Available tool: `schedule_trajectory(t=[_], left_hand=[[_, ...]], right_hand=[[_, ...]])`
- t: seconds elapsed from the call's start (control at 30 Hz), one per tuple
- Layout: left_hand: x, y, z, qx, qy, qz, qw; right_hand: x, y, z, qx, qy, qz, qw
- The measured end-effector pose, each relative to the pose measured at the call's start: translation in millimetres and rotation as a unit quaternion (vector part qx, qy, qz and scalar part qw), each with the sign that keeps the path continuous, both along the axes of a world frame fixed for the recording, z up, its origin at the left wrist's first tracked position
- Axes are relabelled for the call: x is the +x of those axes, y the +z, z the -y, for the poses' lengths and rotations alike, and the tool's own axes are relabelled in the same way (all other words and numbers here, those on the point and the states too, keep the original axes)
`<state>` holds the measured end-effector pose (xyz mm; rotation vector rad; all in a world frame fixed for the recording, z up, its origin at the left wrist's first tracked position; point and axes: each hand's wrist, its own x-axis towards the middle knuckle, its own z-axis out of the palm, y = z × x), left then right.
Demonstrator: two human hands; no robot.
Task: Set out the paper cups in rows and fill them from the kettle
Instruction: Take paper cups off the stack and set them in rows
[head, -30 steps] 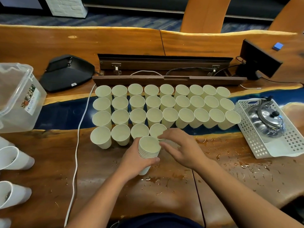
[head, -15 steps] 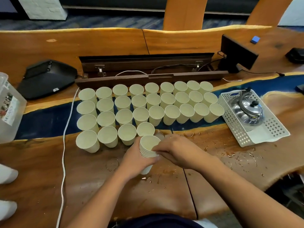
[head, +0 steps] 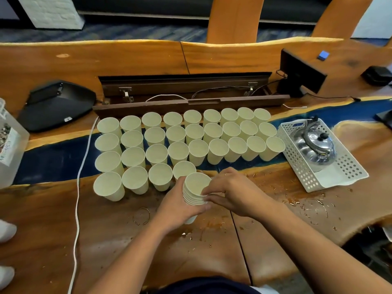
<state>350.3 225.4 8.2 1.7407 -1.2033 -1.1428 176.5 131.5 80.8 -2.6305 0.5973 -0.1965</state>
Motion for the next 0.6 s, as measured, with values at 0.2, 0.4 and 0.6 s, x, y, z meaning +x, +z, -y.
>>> schedule_trajectory(t=[0.2, 0.4, 0.6], left_hand=[[6, -5, -2, 0.009, 0.009, 0.014, 1.0], [15, -5, -5, 0.027, 0.011, 0.051, 0.998], [21, -8, -11, 0.043, 0.032, 0.045, 0.998]], right_hand=[[5, 12, 7, -0.014, -0.012, 0.066, 0.998], [-4, 35, 27, -0.097, -0.053, 0.184, 0.977], [-11, 3, 46, -0.21, -0.167, 0.174, 0.948]])
